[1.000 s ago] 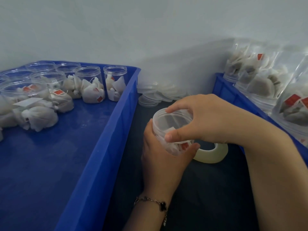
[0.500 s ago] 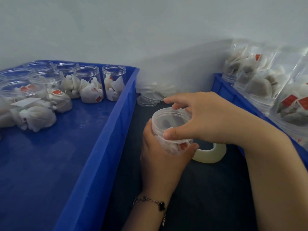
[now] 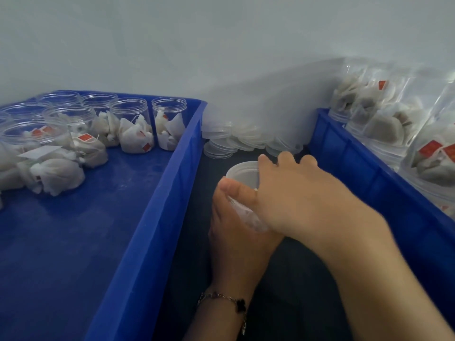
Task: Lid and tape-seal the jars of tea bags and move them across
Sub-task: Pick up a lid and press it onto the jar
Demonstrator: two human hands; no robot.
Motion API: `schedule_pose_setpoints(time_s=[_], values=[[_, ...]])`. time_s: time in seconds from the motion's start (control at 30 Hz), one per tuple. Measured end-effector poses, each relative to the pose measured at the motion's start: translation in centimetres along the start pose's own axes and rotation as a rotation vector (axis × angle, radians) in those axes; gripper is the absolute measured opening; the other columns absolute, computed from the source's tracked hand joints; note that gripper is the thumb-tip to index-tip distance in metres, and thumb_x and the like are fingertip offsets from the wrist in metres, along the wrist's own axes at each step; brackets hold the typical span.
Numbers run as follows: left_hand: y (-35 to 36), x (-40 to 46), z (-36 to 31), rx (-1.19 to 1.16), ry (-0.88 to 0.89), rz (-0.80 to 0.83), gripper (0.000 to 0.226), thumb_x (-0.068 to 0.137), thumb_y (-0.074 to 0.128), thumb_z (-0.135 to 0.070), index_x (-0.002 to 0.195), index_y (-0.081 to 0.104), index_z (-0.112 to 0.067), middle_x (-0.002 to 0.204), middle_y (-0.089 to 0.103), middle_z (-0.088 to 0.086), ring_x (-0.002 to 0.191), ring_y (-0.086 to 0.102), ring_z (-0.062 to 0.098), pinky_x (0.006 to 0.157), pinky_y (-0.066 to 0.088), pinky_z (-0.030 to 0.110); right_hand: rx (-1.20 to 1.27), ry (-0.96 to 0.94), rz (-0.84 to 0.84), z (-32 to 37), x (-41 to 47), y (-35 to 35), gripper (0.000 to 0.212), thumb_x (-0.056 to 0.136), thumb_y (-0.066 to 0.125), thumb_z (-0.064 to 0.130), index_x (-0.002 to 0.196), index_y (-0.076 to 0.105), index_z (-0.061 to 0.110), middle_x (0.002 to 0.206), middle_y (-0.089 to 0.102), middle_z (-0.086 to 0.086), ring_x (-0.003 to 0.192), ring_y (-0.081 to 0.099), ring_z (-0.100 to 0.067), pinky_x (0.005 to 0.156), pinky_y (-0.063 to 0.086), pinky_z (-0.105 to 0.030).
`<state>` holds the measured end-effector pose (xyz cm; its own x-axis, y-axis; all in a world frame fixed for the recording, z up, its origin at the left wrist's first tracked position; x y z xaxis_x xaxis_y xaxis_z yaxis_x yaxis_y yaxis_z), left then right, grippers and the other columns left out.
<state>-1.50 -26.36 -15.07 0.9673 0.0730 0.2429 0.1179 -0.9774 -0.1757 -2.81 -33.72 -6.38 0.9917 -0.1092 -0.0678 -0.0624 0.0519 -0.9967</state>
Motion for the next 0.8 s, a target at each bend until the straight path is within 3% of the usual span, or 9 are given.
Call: schedule_pose_setpoints(time_s=[0.03, 0.1, 0.2, 0.3, 0.4, 0.5, 0.6, 0.67, 0.8], values=[[0.0, 0.0, -0.1, -0.014, 0.01, -0.005, 0.097, 0.037, 0.061, -0.074, 0.121, 0.017, -0.054, 0.107, 0.041, -0.031, 0.102, 0.048, -0.005, 0.068, 0.035, 0.011, -0.001, -0.022, 0.024, -0.1, -0.2, -0.2, 0.115, 0.053, -0.008, 0.081, 0.144, 0.03, 0.021, 0.133, 0.038, -0.011, 0.117, 0.039, -0.031, 0.085, 0.037, -0.04], [-0.1, -0.2, -0.2, -0.024, 0.043, -0.025, 0.106, 0.037, 0.071, -0.066, 0.127, 0.017, -0.053, 0.116, 0.041, -0.029, 0.105, 0.047, -0.006, 0.075, 0.036, 0.012, 0.04, -0.046, 0.036, -1.0, -0.4, -1.1, 0.103, 0.058, 0.005, 0.081, 0.136, 0.038, 0.023, 0.133, 0.042, -0.008, 0.118, 0.044, -0.029, 0.089, 0.038, -0.04], [-0.1, -0.2, 0.1, -0.027, 0.072, -0.046, 0.11, 0.036, 0.075, -0.065, 0.13, 0.02, -0.05, 0.117, 0.038, -0.037, 0.107, 0.041, -0.014, 0.083, 0.036, 0.014, 0.139, -0.155, 0.07, -1.5, -0.4, -1.9, 0.092, 0.066, 0.034, 0.076, 0.147, 0.022, 0.034, 0.153, 0.025, 0.008, 0.136, 0.03, -0.016, 0.103, 0.029, -0.031], [0.0, 0.1, 0.1, -0.023, 0.072, -0.069, 0.104, 0.033, 0.068, -0.069, 0.126, 0.022, -0.053, 0.102, 0.033, -0.052, 0.096, 0.036, -0.031, 0.072, 0.029, 0.001, 0.227, -0.275, 0.126, -0.9, -0.5, -1.8, 0.09, 0.068, 0.057, 0.064, 0.147, 0.019, 0.043, 0.153, 0.019, 0.022, 0.135, 0.024, -0.001, 0.098, 0.023, -0.021], [-0.1, 0.3, 0.2, -0.004, 0.061, -0.093, 0.104, 0.032, 0.063, -0.07, 0.127, 0.027, -0.051, 0.099, 0.033, -0.048, 0.092, 0.037, -0.032, 0.064, 0.027, -0.001, 0.193, -0.322, 0.115, -0.5, -0.3, -1.5, 0.079, 0.072, 0.067, 0.052, 0.142, 0.03, 0.046, 0.148, 0.032, 0.022, 0.129, 0.033, -0.003, 0.092, 0.027, -0.022], [-0.1, 0.2, 0.3, -0.011, 0.068, -0.091, 0.104, 0.031, 0.07, -0.067, 0.124, 0.025, -0.054, 0.102, 0.034, -0.048, 0.092, 0.033, -0.037, 0.067, 0.029, 0.002, 0.169, -0.277, 0.057, -0.5, 0.0, -1.9, 0.08, 0.068, 0.072, 0.056, 0.139, 0.038, 0.042, 0.14, 0.043, 0.018, 0.123, 0.041, -0.007, 0.091, 0.035, -0.025], [-0.2, 0.2, 0.4, -0.014, 0.053, -0.081, 0.105, 0.031, 0.071, -0.066, 0.126, 0.028, -0.05, 0.103, 0.037, -0.044, 0.091, 0.035, -0.035, 0.067, 0.031, 0.003, 0.129, -0.151, 0.033, -0.9, 0.4, -1.6, 0.094, 0.058, 0.066, 0.069, 0.14, 0.036, 0.037, 0.132, 0.041, 0.007, 0.12, 0.04, -0.017, 0.089, 0.037, -0.031], [-0.1, 0.1, 0.5, -0.04, 0.038, -0.063, 0.105, 0.032, 0.069, -0.065, 0.128, 0.029, -0.047, 0.104, 0.04, -0.042, 0.093, 0.04, -0.029, 0.07, 0.036, 0.006, 0.112, -0.054, 0.013, -1.1, 0.6, -1.2, 0.097, 0.058, 0.064, 0.074, 0.14, 0.035, 0.033, 0.126, 0.036, 0.0, 0.119, 0.037, -0.026, 0.085, 0.037, -0.035], [-0.3, -0.1, 0.2, -0.051, 0.041, -0.034, 0.103, 0.033, 0.057, -0.073, 0.128, 0.033, -0.04, 0.106, 0.046, -0.031, 0.101, 0.049, -0.012, 0.069, 0.038, 0.008, 0.042, 0.016, -0.078, -0.5, 0.4, -0.8, 0.092, 0.066, 0.051, 0.081, 0.136, 0.036, 0.024, 0.106, 0.025, -0.005, 0.094, 0.026, -0.024, 0.071, 0.029, -0.032]])
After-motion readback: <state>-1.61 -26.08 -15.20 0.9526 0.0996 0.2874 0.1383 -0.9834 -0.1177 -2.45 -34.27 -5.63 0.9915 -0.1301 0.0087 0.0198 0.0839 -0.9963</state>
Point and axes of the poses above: each hand's wrist, its own x-axis towards the middle knuckle, its own y-axis out of the palm, z = x × y, the point moved 9 cm from there along x, towards the middle knuckle
